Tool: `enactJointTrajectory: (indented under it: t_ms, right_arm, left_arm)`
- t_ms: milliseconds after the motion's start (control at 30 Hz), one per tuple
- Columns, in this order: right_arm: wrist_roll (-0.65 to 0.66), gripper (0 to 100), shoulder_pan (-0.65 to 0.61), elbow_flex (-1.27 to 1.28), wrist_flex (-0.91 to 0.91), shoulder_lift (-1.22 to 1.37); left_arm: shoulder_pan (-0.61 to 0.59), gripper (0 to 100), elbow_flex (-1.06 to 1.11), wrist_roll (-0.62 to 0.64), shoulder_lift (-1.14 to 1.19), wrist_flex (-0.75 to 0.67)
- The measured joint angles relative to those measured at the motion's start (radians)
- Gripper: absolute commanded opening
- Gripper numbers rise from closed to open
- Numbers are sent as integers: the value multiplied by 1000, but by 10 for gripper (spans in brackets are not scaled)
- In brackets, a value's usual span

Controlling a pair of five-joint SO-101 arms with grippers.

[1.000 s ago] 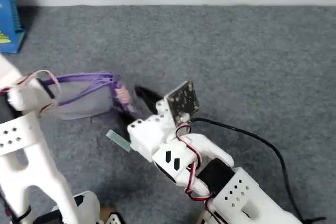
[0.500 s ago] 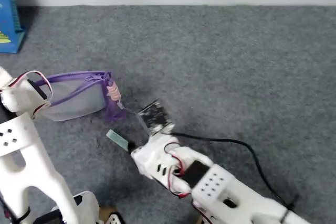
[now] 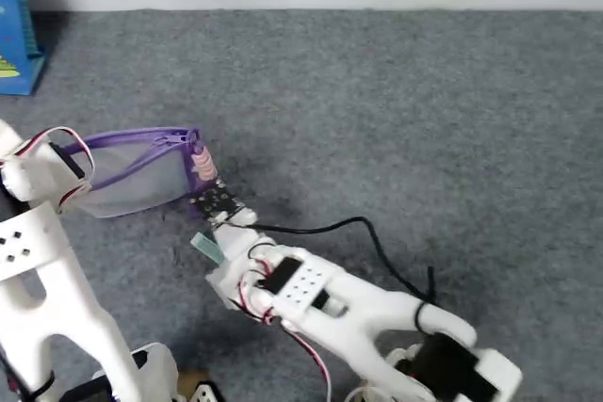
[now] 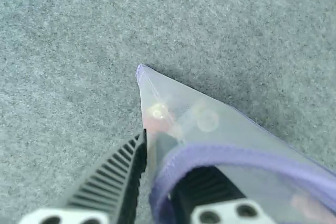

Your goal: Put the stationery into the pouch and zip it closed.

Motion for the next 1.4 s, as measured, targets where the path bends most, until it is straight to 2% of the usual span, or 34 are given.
enactJointTrajectory:
  t_ms: [167,300,400,600,867,967,1233,1400]
  right_arm:
    - [2,178,-11,-71,0,107]
    - [8,8,5,-101,-3,180]
    - [41,29,28,-107,-5,193]
    - [68,7,63,-69,-8,152]
    - [166,7,120,232,2,-175]
    - [196,7,189,313,117,-338]
    - [210,8,368,316,618,-761]
    - [236,8,399,381,727,-934]
  left_arm:
    - [0,11,0,0,0,0]
    - [0,11,0,0,0,0]
    - [0,11,0,0,0,0]
    - [0,11,0,0,0,0]
    - [0,11,0,0,0,0]
    - [0,11,0,0,0,0]
    - [-5,11,23,0,0,0]
    - [-5,11,23,0,0,0]
